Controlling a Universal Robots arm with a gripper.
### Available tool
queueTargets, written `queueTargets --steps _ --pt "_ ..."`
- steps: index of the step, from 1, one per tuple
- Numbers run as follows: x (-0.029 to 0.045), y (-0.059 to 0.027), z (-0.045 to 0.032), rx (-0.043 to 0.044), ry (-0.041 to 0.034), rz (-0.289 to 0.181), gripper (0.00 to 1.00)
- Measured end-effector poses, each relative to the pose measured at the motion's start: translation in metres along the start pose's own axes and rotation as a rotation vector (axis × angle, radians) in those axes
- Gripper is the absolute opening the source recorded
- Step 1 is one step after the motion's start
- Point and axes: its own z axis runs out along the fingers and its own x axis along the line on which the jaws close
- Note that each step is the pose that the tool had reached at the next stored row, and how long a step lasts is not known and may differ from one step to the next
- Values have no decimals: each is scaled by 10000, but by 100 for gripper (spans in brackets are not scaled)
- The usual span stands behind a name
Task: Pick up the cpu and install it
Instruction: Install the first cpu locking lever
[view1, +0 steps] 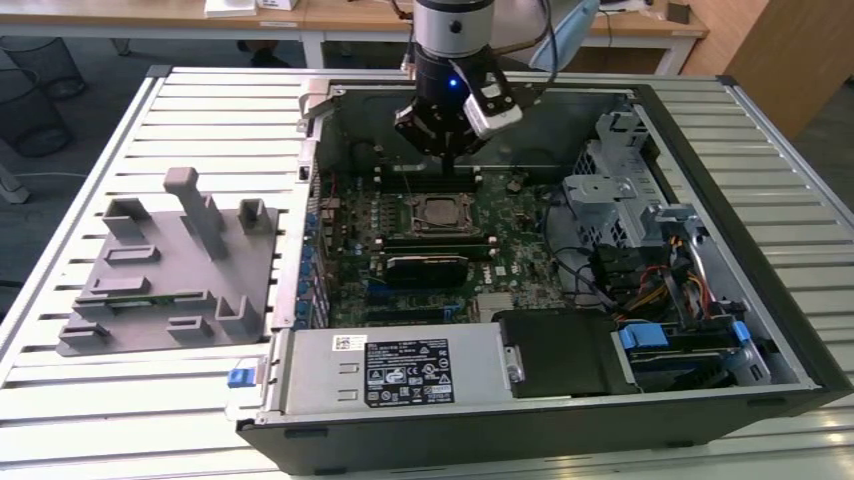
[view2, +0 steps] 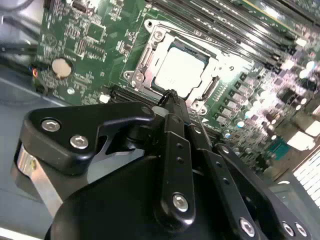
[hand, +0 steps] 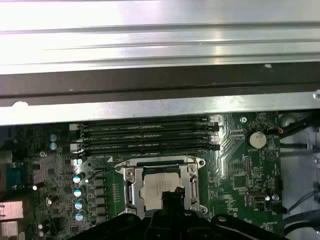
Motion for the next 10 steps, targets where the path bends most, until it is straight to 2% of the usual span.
queueTargets --steps 5,7,8,9,10 --pt "0 0 4 -9 -2 -911 11" --pt "0 0 6 20 0 -1255 11" --pt "1 0 6 82 12 -1385 11" --pt "1 0 5 178 25 -1498 11" --pt "2 0 5 322 32 -1591 11"
